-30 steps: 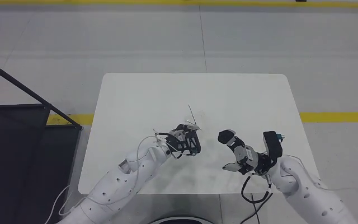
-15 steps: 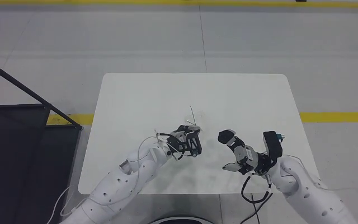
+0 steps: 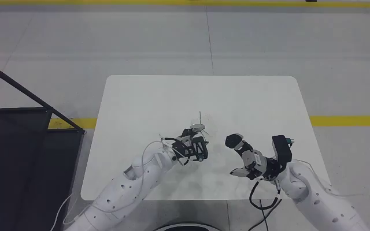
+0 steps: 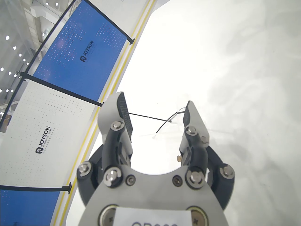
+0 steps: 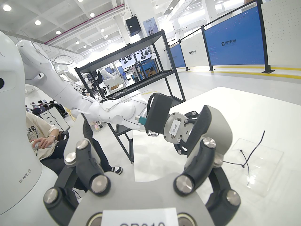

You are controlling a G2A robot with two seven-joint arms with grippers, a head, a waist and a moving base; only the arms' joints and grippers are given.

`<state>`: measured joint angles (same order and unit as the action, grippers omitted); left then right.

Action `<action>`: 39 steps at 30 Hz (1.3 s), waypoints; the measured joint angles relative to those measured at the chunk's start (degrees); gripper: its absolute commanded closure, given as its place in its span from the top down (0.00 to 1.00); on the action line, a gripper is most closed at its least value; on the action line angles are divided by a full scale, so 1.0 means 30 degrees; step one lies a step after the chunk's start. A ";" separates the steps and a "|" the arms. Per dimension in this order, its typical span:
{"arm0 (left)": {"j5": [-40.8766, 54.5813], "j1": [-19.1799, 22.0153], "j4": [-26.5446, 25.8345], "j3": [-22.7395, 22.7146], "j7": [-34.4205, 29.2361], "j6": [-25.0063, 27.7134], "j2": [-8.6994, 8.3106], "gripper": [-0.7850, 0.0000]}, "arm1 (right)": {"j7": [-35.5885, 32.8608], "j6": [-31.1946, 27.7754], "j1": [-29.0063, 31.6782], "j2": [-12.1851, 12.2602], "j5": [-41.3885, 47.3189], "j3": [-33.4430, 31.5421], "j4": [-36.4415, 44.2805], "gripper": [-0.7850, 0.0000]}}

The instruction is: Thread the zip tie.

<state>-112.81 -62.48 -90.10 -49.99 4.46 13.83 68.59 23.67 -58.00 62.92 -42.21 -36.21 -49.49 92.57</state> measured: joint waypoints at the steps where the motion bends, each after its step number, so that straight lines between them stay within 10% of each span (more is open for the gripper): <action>1: 0.0036 -0.0008 -0.0002 -0.0023 0.0028 0.0003 0.0012 0.74 | 0.0000 0.0000 0.0000 0.0000 0.0000 0.0000 0.0000 1.00; 16: 0.2738 -0.0623 -0.0788 -0.1070 0.0881 0.0831 0.0132 1.00 | 0.0000 0.0000 0.0000 0.0000 0.0000 0.0000 0.0000 1.00; 28: 1.0785 -0.2530 -0.1971 -0.4829 0.2305 0.3432 -0.0206 1.00 | -0.0161 0.0348 0.0130 -0.0028 0.0069 -0.0088 0.0015 1.00; 39: 1.4834 -0.4120 -0.3164 -0.7046 0.2299 0.5257 -0.0494 1.00 | -0.0514 1.1230 0.2688 -0.0305 -0.0615 -0.1775 0.2508 1.00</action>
<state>-68.31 -74.84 -99.59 -71.13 11.36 29.60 67.11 22.13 -24.31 70.98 -43.13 -38.06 -54.81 100.10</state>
